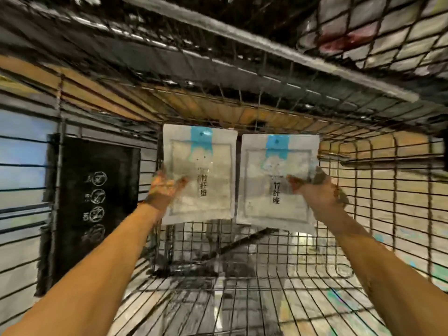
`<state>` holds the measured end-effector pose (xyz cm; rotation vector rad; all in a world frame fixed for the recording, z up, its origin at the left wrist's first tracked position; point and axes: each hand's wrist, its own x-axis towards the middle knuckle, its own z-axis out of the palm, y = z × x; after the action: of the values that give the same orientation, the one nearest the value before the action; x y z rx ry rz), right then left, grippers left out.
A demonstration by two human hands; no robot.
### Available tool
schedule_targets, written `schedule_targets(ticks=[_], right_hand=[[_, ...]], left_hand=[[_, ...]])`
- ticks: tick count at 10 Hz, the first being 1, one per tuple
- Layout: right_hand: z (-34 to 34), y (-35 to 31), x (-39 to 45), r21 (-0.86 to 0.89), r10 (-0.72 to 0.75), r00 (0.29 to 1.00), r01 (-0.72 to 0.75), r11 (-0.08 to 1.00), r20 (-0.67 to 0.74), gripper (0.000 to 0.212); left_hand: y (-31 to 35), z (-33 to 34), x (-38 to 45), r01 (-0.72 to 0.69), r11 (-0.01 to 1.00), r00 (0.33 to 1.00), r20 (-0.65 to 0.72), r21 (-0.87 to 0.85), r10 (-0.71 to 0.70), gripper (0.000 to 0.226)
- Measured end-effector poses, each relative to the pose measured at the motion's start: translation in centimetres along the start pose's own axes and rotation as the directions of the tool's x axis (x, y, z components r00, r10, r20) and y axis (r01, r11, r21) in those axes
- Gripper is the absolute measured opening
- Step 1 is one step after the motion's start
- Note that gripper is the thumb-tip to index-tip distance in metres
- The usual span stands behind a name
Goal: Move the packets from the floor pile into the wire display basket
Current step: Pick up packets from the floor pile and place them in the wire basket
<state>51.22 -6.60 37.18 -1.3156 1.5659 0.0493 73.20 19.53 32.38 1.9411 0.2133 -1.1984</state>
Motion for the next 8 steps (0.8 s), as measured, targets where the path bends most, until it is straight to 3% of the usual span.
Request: schedule_targets(ticks=[1, 2, 3, 4, 6, 8], right_hand=[[1.1, 2.2, 1.5, -0.165, -0.059, 0.993, 0.042, 0.985, -0.103, 0.052], [2.3, 2.8, 1.1, -0.205, -0.155, 0.968, 0.114, 0.972, -0.197, 0.059], [3.0, 3.2, 0.5, -0.355, -0.277, 0.925, 0.175, 0.918, -0.259, 0.067], [3.4, 3.5, 0.2, -0.451, -0.345, 0.893, 0.191, 0.872, -0.289, 0.072], [2.9, 2.5, -0.9, -0.640, -0.299, 0.919, 0.070, 0.765, -0.257, 0.085], [0.0, -1.5, -4.8, -0.732, -0.405, 0.907, 0.197, 0.652, -0.116, 0.081]], left_hand=[[0.5, 1.3, 0.7, -0.028, 0.992, 0.995, -0.094, 0.119, 0.040, 0.065], [1.1, 2.2, -0.5, 0.095, 0.949, 0.969, -0.246, 0.302, -0.018, 0.073], [-1.2, 3.3, 0.5, -0.151, 0.808, 0.888, -0.282, 0.569, 0.364, 0.077], [-1.2, 3.9, 0.3, -0.114, 0.730, 0.874, -0.282, 0.674, 0.397, 0.073], [-0.6, 4.3, -1.4, -0.042, 0.499, 0.945, -0.128, 0.866, 0.302, 0.071], [3.8, 3.0, -6.1, -0.096, 0.396, 0.898, -0.093, 0.913, 0.431, 0.067]])
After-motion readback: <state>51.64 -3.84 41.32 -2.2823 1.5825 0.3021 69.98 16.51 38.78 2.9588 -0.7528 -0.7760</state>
